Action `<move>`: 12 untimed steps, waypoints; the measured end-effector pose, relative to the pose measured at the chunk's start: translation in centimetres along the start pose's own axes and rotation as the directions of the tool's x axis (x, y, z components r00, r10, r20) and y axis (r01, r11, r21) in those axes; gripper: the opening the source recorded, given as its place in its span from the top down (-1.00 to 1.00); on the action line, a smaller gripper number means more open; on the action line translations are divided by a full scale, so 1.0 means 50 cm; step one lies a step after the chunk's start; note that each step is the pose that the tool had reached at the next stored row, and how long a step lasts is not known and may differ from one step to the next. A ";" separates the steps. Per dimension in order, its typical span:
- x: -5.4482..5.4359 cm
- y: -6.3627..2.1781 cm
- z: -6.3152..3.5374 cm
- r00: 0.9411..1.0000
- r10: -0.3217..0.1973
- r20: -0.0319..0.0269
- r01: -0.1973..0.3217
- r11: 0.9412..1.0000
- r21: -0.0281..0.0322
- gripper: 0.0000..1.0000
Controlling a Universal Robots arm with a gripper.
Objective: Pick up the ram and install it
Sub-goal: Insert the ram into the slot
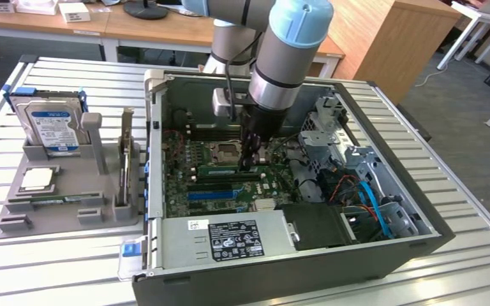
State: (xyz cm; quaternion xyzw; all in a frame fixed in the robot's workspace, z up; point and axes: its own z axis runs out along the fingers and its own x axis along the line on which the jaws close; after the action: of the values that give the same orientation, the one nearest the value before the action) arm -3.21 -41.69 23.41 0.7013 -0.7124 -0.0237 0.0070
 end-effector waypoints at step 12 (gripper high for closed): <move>0.001 0.000 0.003 1.000 -0.001 0.000 0.001 1.000 0.000 0.76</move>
State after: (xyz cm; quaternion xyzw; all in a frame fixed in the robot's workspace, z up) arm -3.21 -41.72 23.28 0.7017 -0.7120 -0.0236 0.0071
